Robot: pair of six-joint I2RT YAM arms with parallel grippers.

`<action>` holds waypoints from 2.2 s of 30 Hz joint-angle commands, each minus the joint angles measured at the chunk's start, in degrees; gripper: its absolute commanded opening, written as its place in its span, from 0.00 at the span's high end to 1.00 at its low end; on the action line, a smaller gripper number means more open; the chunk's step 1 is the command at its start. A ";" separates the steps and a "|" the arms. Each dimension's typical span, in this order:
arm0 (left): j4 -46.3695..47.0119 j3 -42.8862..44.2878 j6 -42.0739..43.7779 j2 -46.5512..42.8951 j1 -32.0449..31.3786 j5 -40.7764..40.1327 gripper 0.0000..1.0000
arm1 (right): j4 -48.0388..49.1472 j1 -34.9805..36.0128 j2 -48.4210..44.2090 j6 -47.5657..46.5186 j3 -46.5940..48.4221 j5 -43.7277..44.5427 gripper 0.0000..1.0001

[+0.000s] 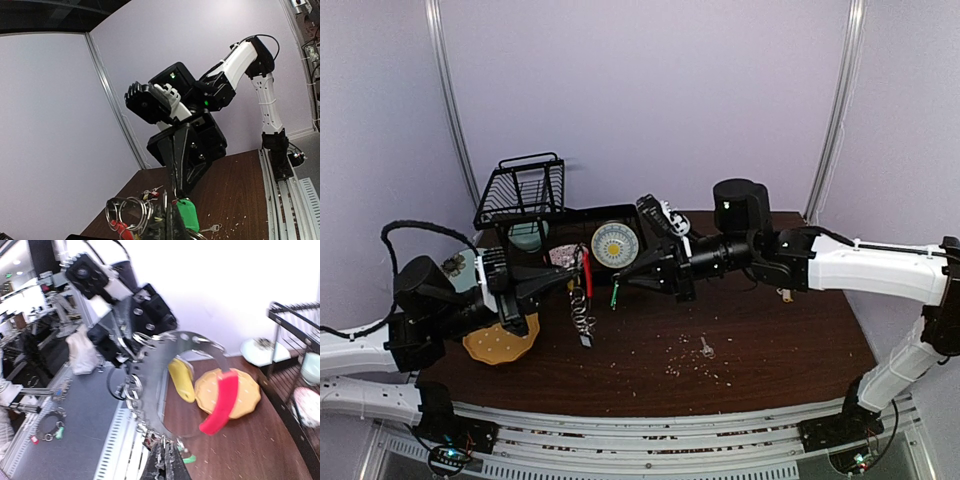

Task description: Put the keys on the keyring

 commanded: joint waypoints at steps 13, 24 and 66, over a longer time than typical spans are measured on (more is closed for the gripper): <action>12.49 -2.70 -2.03 -2.41 -0.34 12.19 1.00 | 19.28 8.02 3.30 7.25 3.27 -8.49 1.00; 13.23 -3.34 -1.47 -2.92 -0.34 14.25 1.00 | 27.15 8.02 6.76 12.17 4.00 -5.03 1.00; 10.89 -2.65 -0.33 -2.86 -0.36 12.08 1.00 | 25.92 8.92 5.78 10.41 2.92 -3.88 1.00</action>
